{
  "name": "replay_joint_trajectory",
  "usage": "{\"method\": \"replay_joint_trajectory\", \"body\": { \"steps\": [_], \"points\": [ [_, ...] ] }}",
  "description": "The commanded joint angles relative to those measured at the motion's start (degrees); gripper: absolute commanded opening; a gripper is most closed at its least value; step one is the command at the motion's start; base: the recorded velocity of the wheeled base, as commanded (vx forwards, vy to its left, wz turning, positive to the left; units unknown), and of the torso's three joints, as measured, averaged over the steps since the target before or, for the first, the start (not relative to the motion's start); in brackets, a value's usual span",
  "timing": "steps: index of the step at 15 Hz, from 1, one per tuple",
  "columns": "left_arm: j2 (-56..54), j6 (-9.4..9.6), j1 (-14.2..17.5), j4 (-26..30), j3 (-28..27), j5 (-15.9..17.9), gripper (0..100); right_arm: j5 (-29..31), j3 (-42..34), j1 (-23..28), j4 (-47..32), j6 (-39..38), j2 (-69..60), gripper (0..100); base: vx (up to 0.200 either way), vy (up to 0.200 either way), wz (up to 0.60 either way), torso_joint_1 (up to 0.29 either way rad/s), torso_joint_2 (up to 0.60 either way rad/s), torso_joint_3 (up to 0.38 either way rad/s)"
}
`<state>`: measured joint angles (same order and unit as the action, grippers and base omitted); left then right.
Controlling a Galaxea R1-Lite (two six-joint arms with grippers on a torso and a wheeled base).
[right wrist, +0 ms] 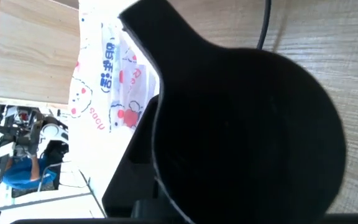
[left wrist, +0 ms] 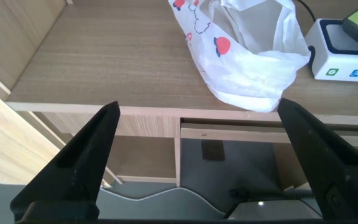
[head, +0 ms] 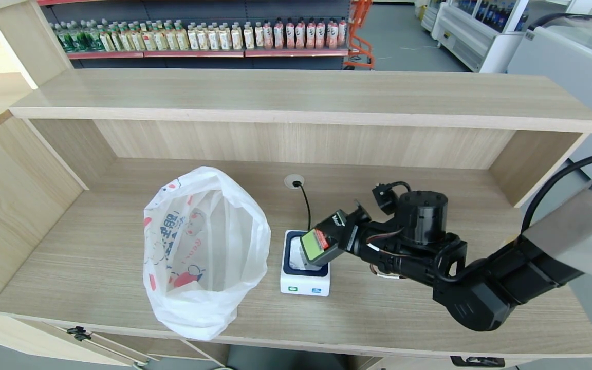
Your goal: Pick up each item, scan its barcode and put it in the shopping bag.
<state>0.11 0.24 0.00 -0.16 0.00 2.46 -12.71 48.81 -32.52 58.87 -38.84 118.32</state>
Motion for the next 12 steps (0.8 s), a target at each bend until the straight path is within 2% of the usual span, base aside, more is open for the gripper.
{"method": "replay_joint_trajectory", "body": {
  "steps": [1,4,8,9,10,11,12],
  "points": [
    [0.0,0.02,0.0,0.0,0.0,0.0,100,-1.7,0.1,1.8,0.0,0.0,-2.9,0,0.000,0.000,0.00,0.000,0.00,0.000],
    [0.0,0.02,0.0,0.0,0.0,0.0,100,-2.6,0.2,1.1,-1.5,1.2,-10.7,0,0.000,0.000,0.00,0.000,0.00,0.000],
    [0.0,0.02,0.0,0.0,0.0,0.0,100,-4.2,-1.2,0.3,-5.6,13.4,-20.4,0,0.000,0.000,0.00,0.000,0.00,0.000],
    [0.0,0.02,0.0,0.0,0.0,0.0,100,-4.1,-1.6,0.0,-8.9,20.3,-23.3,0,0.000,0.000,0.00,0.000,0.00,0.000],
    [0.0,0.02,0.0,0.0,0.0,0.0,100,-3.1,-2.6,0.5,-13.7,30.4,-26.7,0,0.000,0.000,0.00,0.000,0.00,0.000],
    [0.0,0.02,0.0,0.0,0.0,0.0,100,-0.2,-3.4,1.4,-18.3,39.3,-29.4,0,0.000,0.000,0.00,0.000,0.00,0.000],
    [0.0,0.02,0.0,0.0,0.0,0.0,100,9.4,-4.1,1.8,-22.0,47.5,-32.0,0,0.000,0.000,0.00,0.000,0.00,0.000]
  ]
}}
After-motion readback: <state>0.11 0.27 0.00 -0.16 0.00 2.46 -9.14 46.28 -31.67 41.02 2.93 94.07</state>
